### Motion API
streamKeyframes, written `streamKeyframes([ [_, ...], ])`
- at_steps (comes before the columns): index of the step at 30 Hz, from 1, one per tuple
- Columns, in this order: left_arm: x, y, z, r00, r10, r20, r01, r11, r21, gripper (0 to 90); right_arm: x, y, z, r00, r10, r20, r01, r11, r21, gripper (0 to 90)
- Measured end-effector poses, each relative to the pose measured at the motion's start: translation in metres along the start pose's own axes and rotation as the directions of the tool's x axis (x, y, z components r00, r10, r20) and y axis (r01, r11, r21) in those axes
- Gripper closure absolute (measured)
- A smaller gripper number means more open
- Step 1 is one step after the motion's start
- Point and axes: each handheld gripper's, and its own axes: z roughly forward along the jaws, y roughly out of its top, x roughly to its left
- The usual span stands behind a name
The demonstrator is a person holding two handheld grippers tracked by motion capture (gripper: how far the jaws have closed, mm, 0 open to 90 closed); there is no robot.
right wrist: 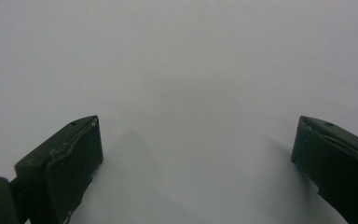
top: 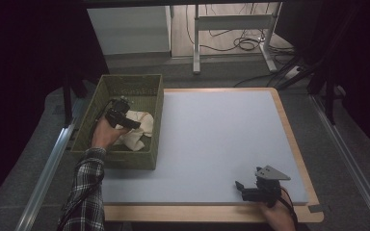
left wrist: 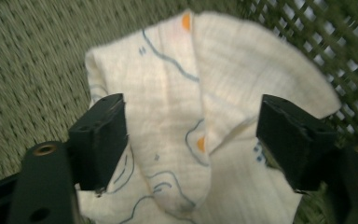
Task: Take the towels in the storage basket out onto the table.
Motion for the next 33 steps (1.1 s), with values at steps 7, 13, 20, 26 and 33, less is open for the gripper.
streamKeyframes([
  [7, 0.012, -0.005, 0.009, 0.9990, -0.046, -0.001, 0.046, 0.9972, 0.059, 27.2, 0.000, 0.000, 0.000, 1.0000, 0.000, 0.000, 0.000, 1.000, 0.000, 2.0],
  [13, 0.023, -0.005, 0.027, 0.9920, -0.126, 0.004, 0.124, 0.9800, 0.156, 12.2, 0.000, 0.000, 0.000, 1.0000, 0.000, 0.000, 0.000, 1.000, 0.001, 2.0],
  [20, 0.017, -0.006, 0.038, 0.9951, -0.098, 0.014, 0.091, 0.9579, 0.272, 30.3, 0.000, 0.000, 0.000, 1.0000, -0.001, -0.001, 0.001, 1.000, 0.000, 2.0],
  [26, 0.010, -0.002, 0.034, 0.9975, -0.070, -0.012, 0.070, 0.9525, 0.296, 73.7, 0.000, 0.000, 0.000, 1.0000, 0.000, 0.000, 0.000, 1.000, 0.000, 2.0],
  [33, 0.015, 0.000, 0.023, 0.9957, -0.091, -0.017, 0.092, 0.9741, 0.206, 78.3, 0.000, 0.000, 0.000, 1.0000, 0.000, 0.000, 0.000, 1.000, 0.000, 2.0],
])
